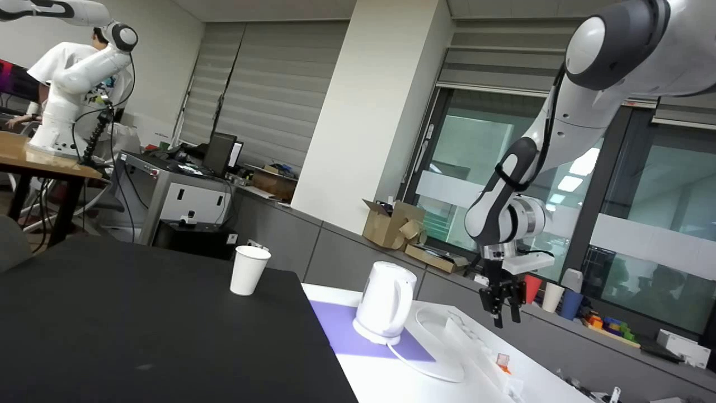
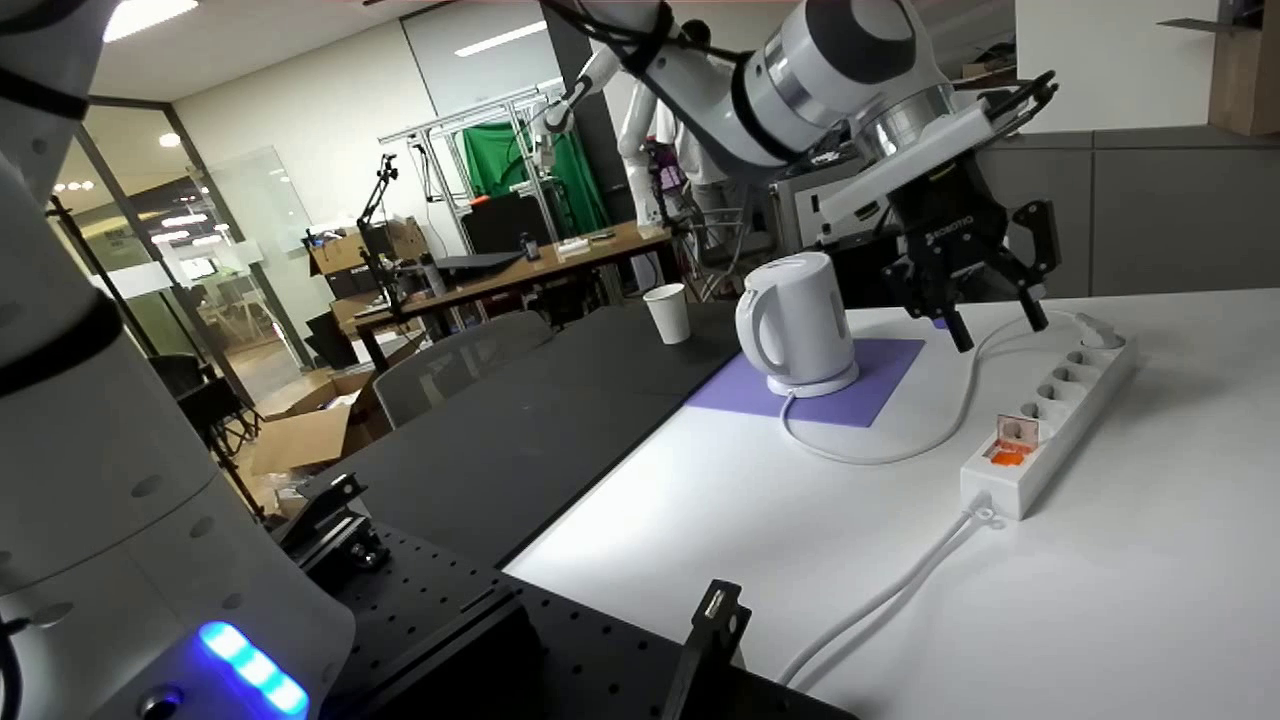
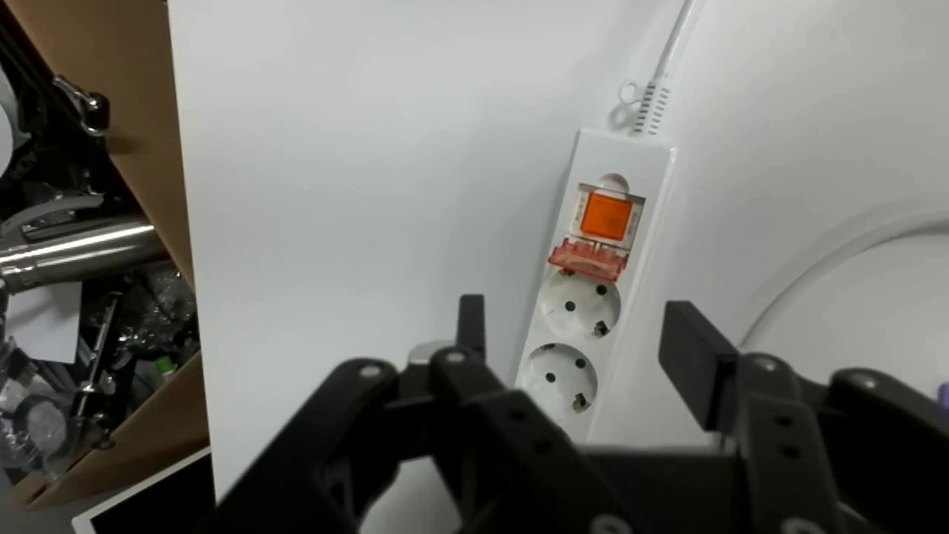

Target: Turn off the kettle then turn off the extension cable

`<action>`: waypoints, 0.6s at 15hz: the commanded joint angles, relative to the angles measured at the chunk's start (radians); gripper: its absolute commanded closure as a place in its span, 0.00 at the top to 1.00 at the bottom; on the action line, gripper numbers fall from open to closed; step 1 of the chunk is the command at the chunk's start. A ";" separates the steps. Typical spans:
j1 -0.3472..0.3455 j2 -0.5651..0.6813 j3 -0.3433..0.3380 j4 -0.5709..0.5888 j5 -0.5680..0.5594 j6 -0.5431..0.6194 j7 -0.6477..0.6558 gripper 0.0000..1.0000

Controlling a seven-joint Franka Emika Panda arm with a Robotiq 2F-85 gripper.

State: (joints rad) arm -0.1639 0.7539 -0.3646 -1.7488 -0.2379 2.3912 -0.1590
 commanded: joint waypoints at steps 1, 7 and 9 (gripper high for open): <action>-0.115 0.006 0.099 0.149 0.063 -0.166 -0.060 0.93; -0.144 0.003 0.126 0.154 0.056 -0.182 -0.071 1.00; -0.141 0.008 0.127 0.151 0.052 -0.178 -0.071 1.00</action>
